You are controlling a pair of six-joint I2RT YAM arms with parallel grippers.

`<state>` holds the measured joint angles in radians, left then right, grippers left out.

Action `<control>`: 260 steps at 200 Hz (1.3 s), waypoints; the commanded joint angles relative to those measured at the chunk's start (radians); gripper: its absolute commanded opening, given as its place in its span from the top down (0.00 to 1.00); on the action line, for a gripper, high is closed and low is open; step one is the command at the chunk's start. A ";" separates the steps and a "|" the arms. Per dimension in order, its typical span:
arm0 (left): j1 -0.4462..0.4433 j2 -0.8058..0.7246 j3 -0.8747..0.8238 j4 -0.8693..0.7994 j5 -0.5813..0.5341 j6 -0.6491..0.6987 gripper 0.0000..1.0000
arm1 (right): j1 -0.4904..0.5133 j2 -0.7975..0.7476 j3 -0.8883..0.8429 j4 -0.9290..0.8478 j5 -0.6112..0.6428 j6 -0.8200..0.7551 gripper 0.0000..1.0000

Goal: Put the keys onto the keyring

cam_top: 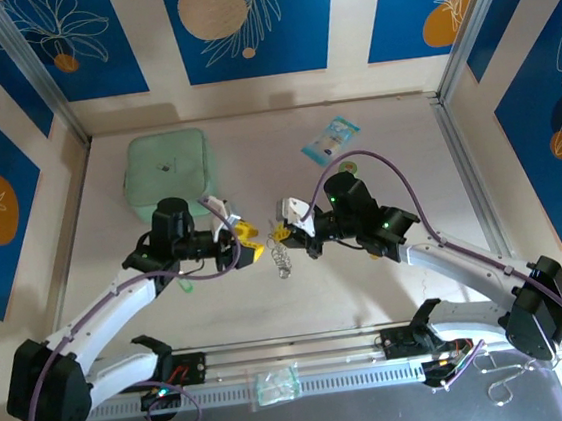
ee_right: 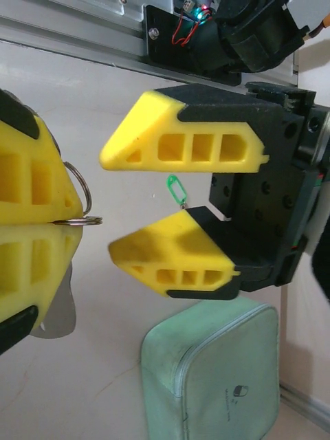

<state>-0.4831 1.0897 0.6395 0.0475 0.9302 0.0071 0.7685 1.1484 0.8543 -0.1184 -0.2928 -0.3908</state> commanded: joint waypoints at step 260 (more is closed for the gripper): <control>-0.127 -0.146 -0.058 -0.144 -0.187 0.473 0.76 | 0.048 0.047 0.025 0.028 0.052 0.006 1.00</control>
<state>-0.5720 0.9936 0.6067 -0.0555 0.8490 0.3073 0.8116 1.1831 0.8547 -0.1024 -0.2321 -0.4076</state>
